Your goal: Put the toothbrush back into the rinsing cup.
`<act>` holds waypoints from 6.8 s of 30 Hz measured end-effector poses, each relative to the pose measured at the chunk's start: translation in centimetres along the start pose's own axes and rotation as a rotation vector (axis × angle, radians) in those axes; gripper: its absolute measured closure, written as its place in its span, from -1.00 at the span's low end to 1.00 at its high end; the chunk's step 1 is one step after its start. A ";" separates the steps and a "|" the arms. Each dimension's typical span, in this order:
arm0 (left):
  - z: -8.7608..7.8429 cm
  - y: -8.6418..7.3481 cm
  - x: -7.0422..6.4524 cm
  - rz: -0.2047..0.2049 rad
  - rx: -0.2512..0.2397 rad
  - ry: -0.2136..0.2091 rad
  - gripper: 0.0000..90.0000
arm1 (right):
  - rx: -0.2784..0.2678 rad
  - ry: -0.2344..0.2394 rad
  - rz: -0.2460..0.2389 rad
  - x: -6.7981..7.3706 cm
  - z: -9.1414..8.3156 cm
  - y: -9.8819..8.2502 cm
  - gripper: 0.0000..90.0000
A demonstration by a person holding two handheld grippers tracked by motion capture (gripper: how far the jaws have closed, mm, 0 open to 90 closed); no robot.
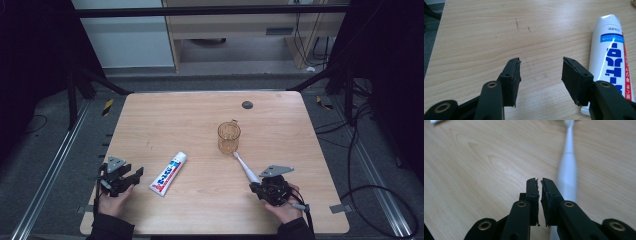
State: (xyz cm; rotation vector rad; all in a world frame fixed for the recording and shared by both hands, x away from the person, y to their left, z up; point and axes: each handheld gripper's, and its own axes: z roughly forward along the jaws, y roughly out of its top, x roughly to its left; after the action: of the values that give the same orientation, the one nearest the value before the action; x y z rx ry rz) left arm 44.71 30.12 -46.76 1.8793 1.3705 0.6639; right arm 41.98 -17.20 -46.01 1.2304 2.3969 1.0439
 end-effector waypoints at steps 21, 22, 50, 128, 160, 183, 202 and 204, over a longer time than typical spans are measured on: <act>0.3 0.1 0.1 0.013 0.013 -0.004 0.03 | -0.024 -0.126 0.038 -2.7 -2.3 2.7 0.25; 0.3 0.1 0.1 0.013 0.012 -0.002 0.02 | -0.020 -0.133 0.039 -2.7 -2.2 2.8 0.24; 0.5 0.2 0.1 0.032 0.029 0.000 -0.03 | 0.119 -0.112 -0.001 -2.4 0.6 5.2 0.15; 0.6 0.2 0.0 0.047 0.054 0.013 -0.05 | 0.374 -0.060 -0.004 -2.1 5.5 4.7 0.49; 0.5 0.3 0.0 0.048 0.048 0.015 -0.05 | -0.097 -0.009 0.062 -1.8 -0.6 7.5 0.49; 0.5 0.2 0.1 0.042 0.040 0.018 -0.05 | -0.526 -0.058 0.136 -2.2 -2.0 10.9 0.49; 0.5 0.2 0.2 0.036 0.033 0.019 -0.05 | -0.678 -0.139 0.204 -3.6 -0.5 14.4 0.49; 0.5 0.2 0.2 0.038 0.033 0.020 -0.05 | -0.685 -0.149 0.206 -3.8 -0.3 14.8 0.49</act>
State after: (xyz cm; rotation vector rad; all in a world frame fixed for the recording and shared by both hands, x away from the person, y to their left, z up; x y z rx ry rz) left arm 45.30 30.12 -46.88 1.9339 1.3692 0.6844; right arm 53.11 -14.60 -35.84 1.2354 1.5976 1.5859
